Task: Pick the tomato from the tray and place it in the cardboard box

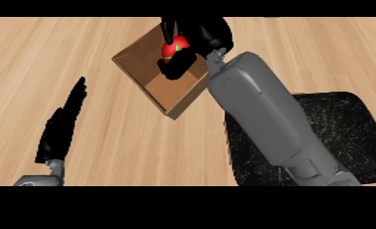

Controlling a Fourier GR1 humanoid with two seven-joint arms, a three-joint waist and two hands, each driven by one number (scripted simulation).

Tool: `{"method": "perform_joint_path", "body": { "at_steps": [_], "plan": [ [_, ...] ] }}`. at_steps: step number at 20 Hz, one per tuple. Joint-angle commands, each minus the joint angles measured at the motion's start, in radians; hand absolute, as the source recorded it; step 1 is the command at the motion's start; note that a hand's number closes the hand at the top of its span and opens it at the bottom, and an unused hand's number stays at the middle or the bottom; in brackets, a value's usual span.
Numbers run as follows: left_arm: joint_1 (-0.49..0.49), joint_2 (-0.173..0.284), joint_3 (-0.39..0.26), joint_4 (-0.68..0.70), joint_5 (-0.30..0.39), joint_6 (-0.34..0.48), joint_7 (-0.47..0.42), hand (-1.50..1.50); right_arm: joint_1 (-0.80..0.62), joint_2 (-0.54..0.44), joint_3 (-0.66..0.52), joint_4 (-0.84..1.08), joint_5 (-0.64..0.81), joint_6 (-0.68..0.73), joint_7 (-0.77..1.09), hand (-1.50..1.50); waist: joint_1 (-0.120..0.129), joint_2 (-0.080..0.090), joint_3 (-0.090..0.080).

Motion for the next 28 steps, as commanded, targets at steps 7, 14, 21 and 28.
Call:
{"method": "perform_joint_path", "body": {
  "at_steps": [7, 14, 21, 28],
  "plan": [
    [0.001, -0.006, -0.003, 0.001, -0.006, -0.033, -0.009, 0.00, -0.169, 0.033, 0.069, 0.447, -0.161, -0.177, -0.028, -1.50, 0.032, 0.007, 0.000],
    [-0.025, -0.040, -0.024, -0.020, -0.028, -0.019, 0.014, 0.00, -0.159, 0.033, 0.139, 0.568, -0.312, -0.353, -0.170, -1.50, 0.052, 0.013, 0.000],
    [-0.012, -0.014, 0.009, -0.029, -0.010, -0.036, 0.025, 0.00, -0.156, 0.033, -0.054, 0.495, -0.457, -0.546, -0.272, -1.50, 0.028, 0.008, 0.002],
    [0.003, 0.007, 0.056, 0.014, -0.003, -0.042, -0.032, 0.00, -0.105, -0.010, -0.235, 0.445, -0.586, -0.550, -0.404, -1.50, -0.007, 0.002, 0.001]
  ]
}}
